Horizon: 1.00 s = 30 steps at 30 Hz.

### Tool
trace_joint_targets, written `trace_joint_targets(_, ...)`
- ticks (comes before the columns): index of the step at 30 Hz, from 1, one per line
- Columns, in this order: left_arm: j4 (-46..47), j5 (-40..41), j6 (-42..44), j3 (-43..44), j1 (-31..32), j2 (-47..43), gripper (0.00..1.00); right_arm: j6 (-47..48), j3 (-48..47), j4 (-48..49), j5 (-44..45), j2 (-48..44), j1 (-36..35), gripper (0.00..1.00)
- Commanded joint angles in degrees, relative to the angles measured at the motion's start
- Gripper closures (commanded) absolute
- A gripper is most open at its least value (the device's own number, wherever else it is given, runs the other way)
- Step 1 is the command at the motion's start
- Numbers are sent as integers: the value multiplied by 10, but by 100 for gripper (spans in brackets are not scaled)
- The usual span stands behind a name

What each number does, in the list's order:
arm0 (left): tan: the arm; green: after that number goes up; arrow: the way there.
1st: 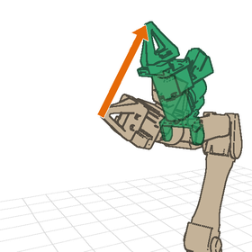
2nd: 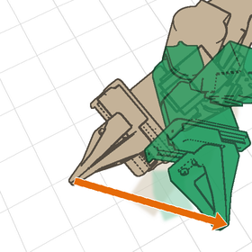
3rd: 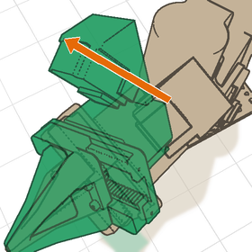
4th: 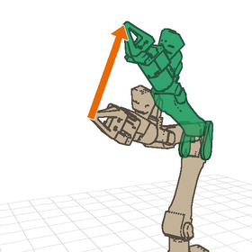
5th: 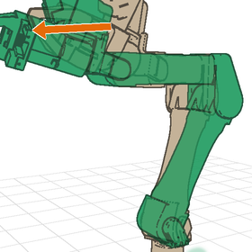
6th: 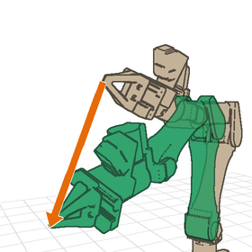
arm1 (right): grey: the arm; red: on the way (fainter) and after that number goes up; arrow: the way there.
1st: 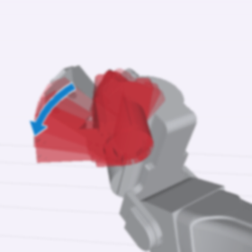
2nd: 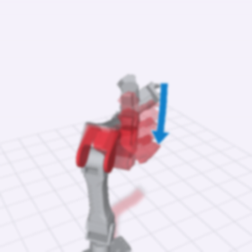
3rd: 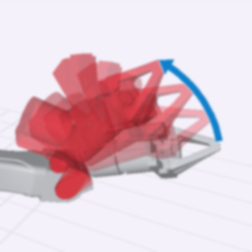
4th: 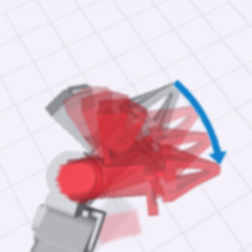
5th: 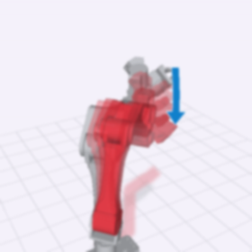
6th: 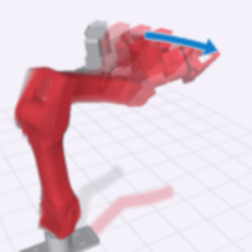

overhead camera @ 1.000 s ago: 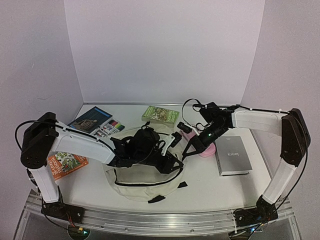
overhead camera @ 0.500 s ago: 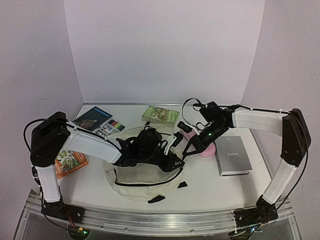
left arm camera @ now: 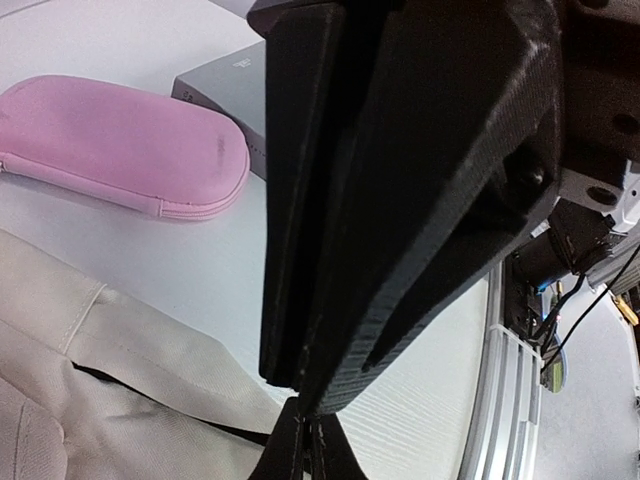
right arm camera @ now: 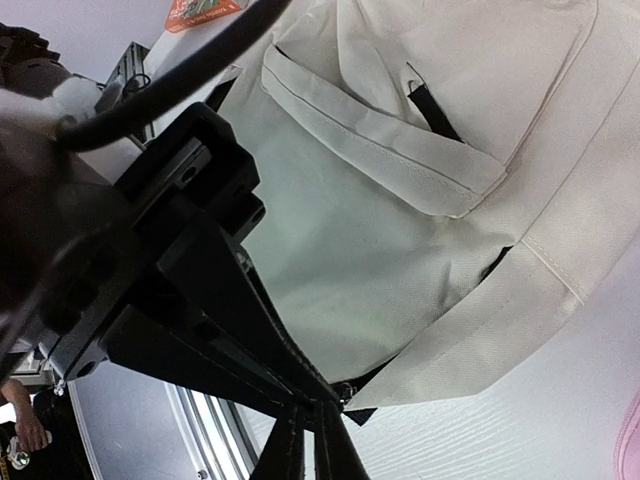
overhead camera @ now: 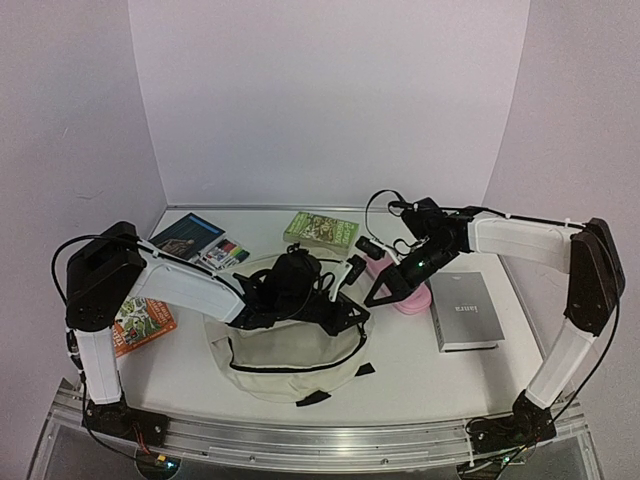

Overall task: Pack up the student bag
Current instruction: Unzip the student bag at the center of the board.

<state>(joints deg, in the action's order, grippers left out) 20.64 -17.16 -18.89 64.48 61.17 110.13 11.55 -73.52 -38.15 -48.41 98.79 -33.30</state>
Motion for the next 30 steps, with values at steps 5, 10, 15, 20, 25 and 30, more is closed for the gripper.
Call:
trace_joint_targets(5,23,-14,-11,21,-3,16,100,-34,26,7,26,-73,11,48)
trace_joint_targets(10,25,30,-47,17,-13,16,100,-56,108,13,3,-94,12,47)
trace_joint_targets(15,23,46,-68,28,-20,25,100,-93,144,59,-30,-59,12,45)
trace_joint_targets(20,19,63,-80,23,-23,20,100,-160,173,164,-30,-26,12,43)
trace_joint_targets(25,15,69,-79,23,-24,16,100,-207,180,238,-63,19,12,43)
trace_joint_targets(30,14,69,-79,24,-25,18,100,-261,191,304,-97,40,10,43)
